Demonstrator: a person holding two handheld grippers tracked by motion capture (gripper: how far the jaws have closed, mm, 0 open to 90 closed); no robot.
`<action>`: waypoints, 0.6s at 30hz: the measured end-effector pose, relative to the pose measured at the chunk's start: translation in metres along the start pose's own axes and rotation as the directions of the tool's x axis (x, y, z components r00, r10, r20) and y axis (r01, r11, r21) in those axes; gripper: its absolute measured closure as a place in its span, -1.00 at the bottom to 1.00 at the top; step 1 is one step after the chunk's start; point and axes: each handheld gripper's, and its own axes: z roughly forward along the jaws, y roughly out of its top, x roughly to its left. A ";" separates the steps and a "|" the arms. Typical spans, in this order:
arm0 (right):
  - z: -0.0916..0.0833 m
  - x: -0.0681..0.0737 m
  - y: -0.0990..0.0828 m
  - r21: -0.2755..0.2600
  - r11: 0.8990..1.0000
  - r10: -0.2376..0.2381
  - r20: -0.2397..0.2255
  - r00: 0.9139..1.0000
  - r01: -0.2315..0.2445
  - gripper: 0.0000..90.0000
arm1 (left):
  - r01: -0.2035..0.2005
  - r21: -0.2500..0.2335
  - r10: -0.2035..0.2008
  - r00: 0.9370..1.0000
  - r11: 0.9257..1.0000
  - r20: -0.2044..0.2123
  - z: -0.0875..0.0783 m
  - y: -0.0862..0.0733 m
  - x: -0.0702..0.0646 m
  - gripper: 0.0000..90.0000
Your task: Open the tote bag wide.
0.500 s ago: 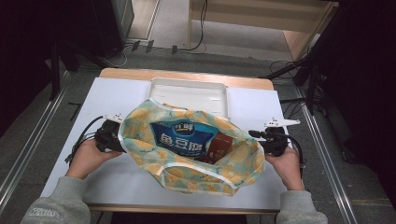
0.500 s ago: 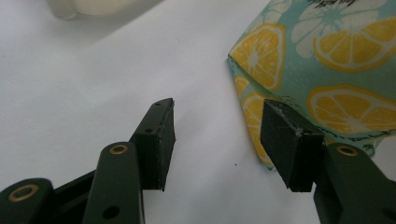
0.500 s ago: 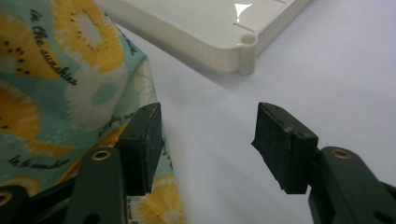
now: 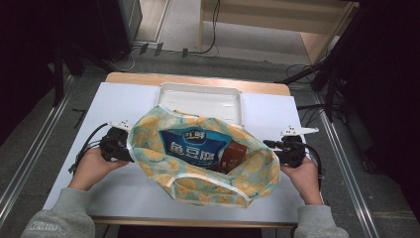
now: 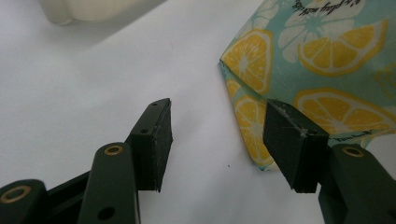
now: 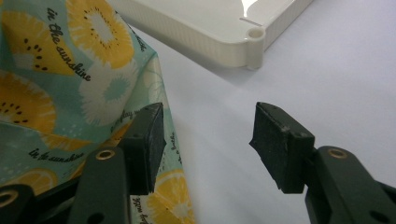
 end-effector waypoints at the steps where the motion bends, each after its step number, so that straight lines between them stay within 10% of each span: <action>1: 0.000 0.000 0.000 0.001 1.000 0.000 0.002 1.000 0.000 0.00 | 0.003 0.001 -0.003 1.000 1.000 -0.001 0.000 0.000 0.000 -0.05; 18: 0.001 0.001 0.000 -0.003 1.000 -0.015 -0.021 1.000 0.015 0.11 | -0.012 0.007 0.012 1.000 1.000 0.006 0.000 0.003 -0.003 -0.06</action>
